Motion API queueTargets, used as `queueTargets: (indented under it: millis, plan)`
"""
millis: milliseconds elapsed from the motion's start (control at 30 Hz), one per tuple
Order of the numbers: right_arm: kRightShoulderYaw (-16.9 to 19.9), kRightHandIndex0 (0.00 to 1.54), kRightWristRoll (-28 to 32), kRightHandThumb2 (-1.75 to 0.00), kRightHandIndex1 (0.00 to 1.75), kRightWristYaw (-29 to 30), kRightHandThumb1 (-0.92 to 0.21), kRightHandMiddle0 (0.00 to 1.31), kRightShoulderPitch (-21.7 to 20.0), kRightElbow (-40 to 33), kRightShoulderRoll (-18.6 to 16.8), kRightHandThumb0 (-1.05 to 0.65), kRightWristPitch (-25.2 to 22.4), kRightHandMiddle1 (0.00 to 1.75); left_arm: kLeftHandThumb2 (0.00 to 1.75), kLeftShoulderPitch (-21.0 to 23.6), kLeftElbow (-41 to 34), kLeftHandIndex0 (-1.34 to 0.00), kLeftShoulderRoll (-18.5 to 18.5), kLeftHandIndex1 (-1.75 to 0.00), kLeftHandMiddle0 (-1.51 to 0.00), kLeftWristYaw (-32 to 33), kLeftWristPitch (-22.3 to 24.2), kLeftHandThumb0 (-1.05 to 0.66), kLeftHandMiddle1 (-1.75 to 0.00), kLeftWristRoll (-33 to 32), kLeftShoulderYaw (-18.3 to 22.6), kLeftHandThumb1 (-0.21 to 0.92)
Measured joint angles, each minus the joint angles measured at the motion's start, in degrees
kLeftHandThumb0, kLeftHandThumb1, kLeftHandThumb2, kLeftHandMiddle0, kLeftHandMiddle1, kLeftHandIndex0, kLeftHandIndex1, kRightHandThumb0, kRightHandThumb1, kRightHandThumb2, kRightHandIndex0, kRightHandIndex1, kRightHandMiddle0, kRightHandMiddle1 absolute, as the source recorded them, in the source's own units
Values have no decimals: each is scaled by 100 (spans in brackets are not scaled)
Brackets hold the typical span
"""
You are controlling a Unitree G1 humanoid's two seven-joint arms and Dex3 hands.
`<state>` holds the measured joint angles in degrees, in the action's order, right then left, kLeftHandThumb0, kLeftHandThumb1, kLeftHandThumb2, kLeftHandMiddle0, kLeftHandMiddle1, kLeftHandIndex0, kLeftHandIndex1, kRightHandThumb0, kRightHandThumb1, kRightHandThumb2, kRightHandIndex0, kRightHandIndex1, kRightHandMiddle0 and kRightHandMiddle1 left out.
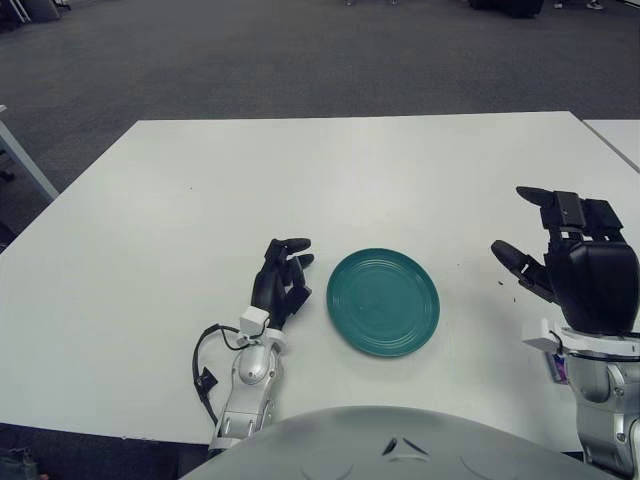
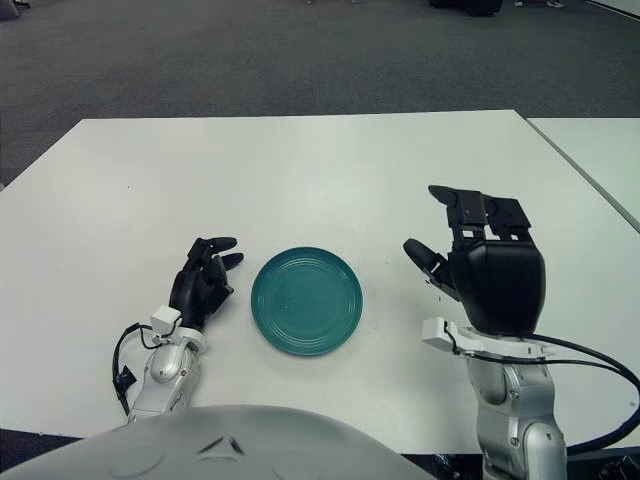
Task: Put the gum into the plate.
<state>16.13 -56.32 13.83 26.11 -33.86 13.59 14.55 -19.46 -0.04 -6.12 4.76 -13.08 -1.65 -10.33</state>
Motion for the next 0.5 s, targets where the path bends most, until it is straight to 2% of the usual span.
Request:
queueTargets:
  millis: [333,500]
  plan:
    - [241,30,7,-51,56,215,-92,0,6,156,0,-82,57,84,92,4,1,-33,0,-127,-32,-26,0,-64,-107,-15,24,92]
    - [290,30,11,-53,53,241,-92,0,8,288,0,-82,57,81,92,23,13,-27,6,-126,-31,-26,0,-67,-109,-14,40,92]
